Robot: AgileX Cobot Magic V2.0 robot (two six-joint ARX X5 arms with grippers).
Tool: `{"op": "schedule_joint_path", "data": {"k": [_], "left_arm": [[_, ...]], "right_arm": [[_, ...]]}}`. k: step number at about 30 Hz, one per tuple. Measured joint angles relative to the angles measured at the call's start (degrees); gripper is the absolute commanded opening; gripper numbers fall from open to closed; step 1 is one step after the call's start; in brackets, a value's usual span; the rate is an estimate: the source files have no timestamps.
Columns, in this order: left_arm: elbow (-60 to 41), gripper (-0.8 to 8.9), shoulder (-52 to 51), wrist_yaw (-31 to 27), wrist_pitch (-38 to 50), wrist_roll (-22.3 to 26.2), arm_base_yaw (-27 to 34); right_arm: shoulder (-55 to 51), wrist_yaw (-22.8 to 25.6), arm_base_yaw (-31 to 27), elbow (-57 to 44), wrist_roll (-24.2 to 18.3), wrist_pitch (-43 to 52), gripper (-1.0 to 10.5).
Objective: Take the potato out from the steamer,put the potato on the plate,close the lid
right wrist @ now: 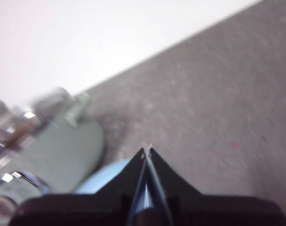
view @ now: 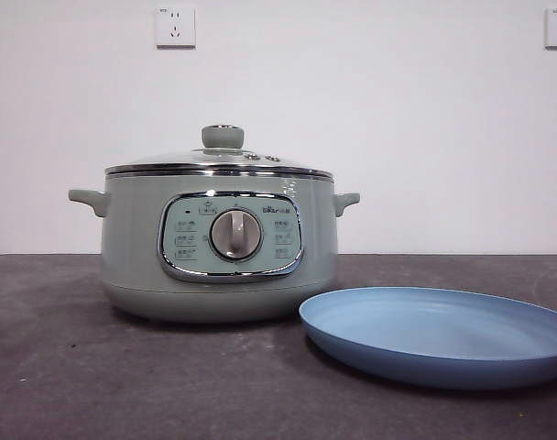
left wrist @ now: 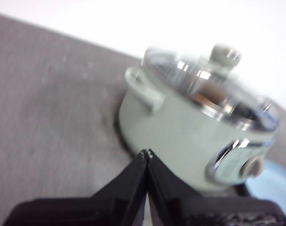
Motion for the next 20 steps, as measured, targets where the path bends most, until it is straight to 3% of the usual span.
{"op": "schedule_joint_path", "data": {"k": [7,13,20], "left_arm": [[10.51,-0.08,4.11,2.91,-6.82,-0.42,0.00],[21.24,-0.08,13.18,10.08,-13.42,3.19,0.00],[34.23,-0.09,24.87,20.15,-23.63,12.11,0.00]], "right_arm": [[6.97,-2.12,0.00,10.58,-0.11,-5.09,-0.1],[17.88,-10.58,0.00,24.22,-6.75,-16.70,-0.1],[31.30,-20.96,1.25,42.25,-16.92,-31.93,-0.1]]}}
